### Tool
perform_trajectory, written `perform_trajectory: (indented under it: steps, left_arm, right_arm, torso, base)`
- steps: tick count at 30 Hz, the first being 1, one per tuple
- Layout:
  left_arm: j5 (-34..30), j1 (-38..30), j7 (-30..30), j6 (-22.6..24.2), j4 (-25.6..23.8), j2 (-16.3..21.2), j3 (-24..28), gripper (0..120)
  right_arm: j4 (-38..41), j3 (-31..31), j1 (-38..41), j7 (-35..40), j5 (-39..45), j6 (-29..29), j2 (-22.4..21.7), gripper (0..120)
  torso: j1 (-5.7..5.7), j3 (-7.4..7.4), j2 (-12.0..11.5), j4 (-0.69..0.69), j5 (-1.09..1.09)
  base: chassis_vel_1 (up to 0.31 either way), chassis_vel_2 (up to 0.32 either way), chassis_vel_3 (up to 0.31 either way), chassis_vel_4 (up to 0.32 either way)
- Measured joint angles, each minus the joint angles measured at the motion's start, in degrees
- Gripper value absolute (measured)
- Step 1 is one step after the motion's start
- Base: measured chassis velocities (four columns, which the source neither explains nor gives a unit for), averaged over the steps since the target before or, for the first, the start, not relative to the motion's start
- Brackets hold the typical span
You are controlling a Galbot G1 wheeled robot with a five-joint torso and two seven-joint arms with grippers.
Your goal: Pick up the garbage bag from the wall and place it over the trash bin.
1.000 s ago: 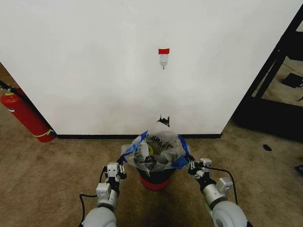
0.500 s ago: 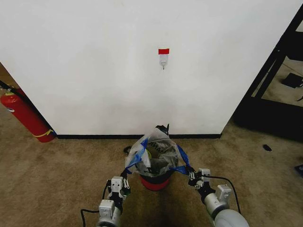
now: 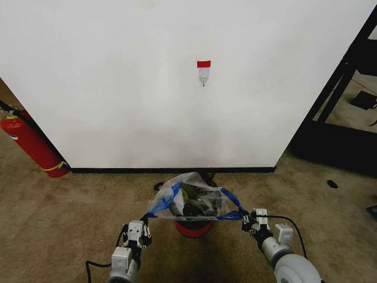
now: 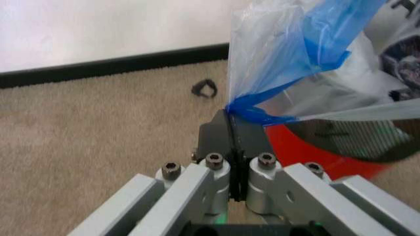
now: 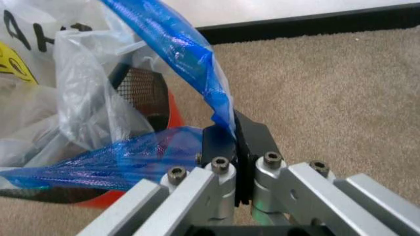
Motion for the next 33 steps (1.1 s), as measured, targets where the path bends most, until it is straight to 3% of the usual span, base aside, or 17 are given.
perform_trajectory:
  steps: [11,23,33]
  left_arm:
    - [-1.3,2.4,-0.9,2.7,-2.8,1.0,0.6,0]
    - [-6.1,-7.4,-0.9,4.9,6.5,-2.6,6.4,0]
    - [-7.0,-11.9,-0.7,5.0,9.0,-3.4,7.8,0]
  right_arm:
    - [1.4,0.4,-1.2,1.5,0.1,-4.2,-2.8,0]
    - [-7.8,-3.9,8.9,4.5,1.4,-6.0,1.2,0]
    - [-11.4,-5.1,12.5,4.8,2.5,-6.4,2.3,0]
  torso:
    - [0.00,0.00,0.0,-0.01,0.00]
    - [0.01,0.00,0.0,0.00,0.00]
    - [0.01,0.00,0.0,-0.01,-0.01]
  base:
    - [0.000,0.000,0.000,0.000]
    - [0.000,0.000,0.000,0.000]
    - [0.000,0.000,0.000,0.000]
